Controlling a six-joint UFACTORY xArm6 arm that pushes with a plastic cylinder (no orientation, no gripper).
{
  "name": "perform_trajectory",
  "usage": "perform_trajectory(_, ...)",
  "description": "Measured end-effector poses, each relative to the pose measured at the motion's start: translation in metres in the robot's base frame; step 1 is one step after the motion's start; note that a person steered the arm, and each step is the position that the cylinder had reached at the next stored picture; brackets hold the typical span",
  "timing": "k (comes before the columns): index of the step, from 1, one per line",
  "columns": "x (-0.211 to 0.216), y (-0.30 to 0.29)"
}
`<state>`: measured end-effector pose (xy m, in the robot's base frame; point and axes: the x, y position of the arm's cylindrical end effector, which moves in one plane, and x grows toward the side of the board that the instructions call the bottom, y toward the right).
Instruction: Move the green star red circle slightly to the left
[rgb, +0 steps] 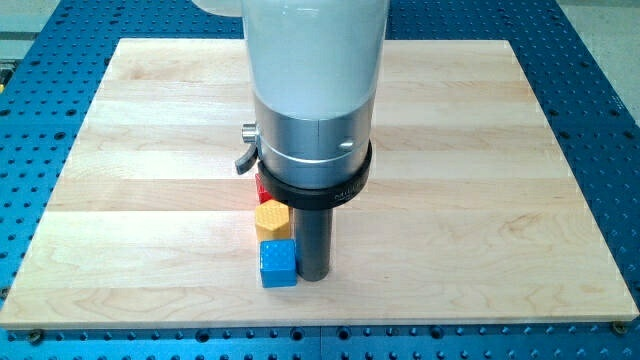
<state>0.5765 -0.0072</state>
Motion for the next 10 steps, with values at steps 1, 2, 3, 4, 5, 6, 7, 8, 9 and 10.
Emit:
perform_trajectory(1,0.000,0.000)
perform_trajectory(2,0.000,0.050)
perform_trajectory(3,0.000,0.138)
perform_trajectory(4,0.000,0.188)
perform_trajectory(5,0.000,0.237)
perform_trajectory(6,0.000,0.281)
perform_trajectory(7,0.000,0.312)
perform_trajectory(8,-0.003,0.317)
perform_trajectory(9,-0.024,0.260)
perform_trajectory(10,-0.061,0.171)
